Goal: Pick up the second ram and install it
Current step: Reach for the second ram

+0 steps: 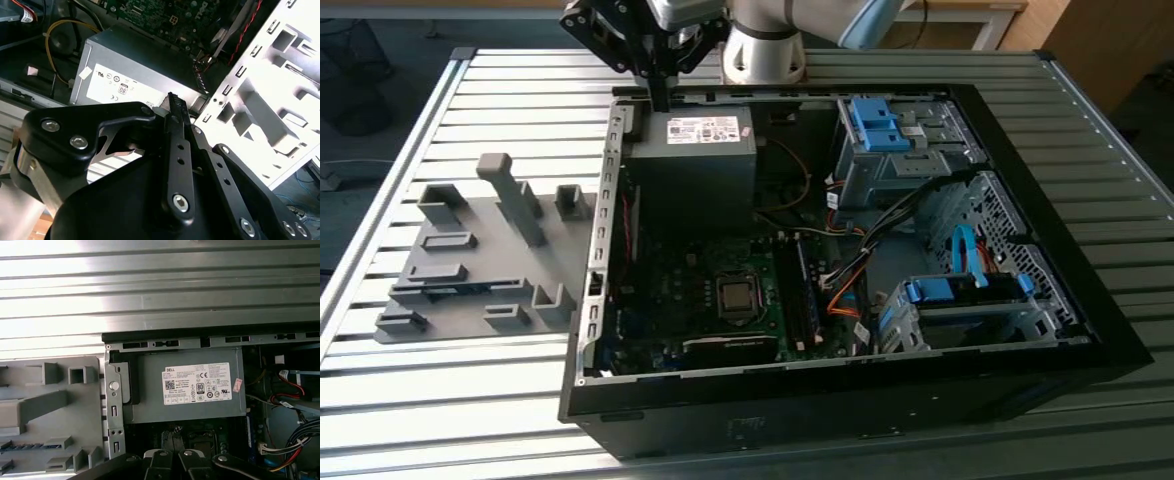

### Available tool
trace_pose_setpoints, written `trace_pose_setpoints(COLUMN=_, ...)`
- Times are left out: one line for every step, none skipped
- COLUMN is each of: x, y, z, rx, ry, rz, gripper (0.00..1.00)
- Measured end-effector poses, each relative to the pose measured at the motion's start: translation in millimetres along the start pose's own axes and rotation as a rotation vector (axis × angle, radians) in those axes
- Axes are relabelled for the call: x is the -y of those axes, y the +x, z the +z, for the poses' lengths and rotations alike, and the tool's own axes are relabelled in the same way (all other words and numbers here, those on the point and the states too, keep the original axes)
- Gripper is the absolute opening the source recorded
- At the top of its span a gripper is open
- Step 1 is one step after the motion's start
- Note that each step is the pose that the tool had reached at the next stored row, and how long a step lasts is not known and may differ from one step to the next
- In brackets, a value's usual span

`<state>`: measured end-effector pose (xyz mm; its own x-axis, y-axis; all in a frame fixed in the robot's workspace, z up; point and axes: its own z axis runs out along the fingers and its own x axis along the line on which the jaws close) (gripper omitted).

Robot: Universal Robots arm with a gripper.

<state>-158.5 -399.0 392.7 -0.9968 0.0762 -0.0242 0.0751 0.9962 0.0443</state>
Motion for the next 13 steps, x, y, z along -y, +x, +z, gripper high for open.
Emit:
trace_pose_setpoints(x=0.1, y=1.0, z=0.0, rx=0.0, ry=-0.0001, rz=0.0, gripper=0.11)
trace_pose_setpoints(x=0.1, y=2.0, z=0.0, rx=0.0, ry=0.0, rz=0.0, gripper=0.11)
trace_pose_setpoints(x=0.2, y=3.0, z=0.0, rx=0.0, ry=-0.0001, rz=0.0, gripper=0.11)
trace_pose_setpoints(x=0.3, y=4.1, z=0.0, rx=0.0, ry=-0.0001, rz=0.0, gripper=0.11)
trace_pose_setpoints(x=0.4, y=5.2, z=-0.1, rx=0.0, ry=-0.0001, rz=0.0, gripper=0.11)
trace_pose_setpoints(x=0.5, y=6.2, z=-0.1, rx=0.0, ry=-0.0001, rz=0.0, gripper=0.11)
trace_pose_setpoints(x=0.5, y=7.2, z=-0.1, rx=0.0, ry=-0.0001, rz=0.0, gripper=0.11)
trace_pose_setpoints(x=0.6, y=8.1, z=-0.2, rx=0.0, ry=0.0, rz=0.0, gripper=0.11)
trace_pose_setpoints(x=0.7, y=9.0, z=-0.2, rx=0.0, ry=0.0, rz=0.0, gripper=0.11)
trace_pose_setpoints(x=0.7, y=9.8, z=-0.2, rx=0.0, ry=0.0, rz=0.0, gripper=0.11)
trace_pose_setpoints(x=0.8, y=10.6, z=-0.1, rx=0.0001, ry=-0.0001, rz=0.0, gripper=0.11)
trace_pose_setpoints(x=0.9, y=11.5, z=-0.2, rx=0.0, ry=0.0, rz=0.0, gripper=0.11)
trace_pose_setpoints(x=0.9, y=12.3, z=-0.2, rx=0.0, ry=0.0, rz=0.0, gripper=0.11)
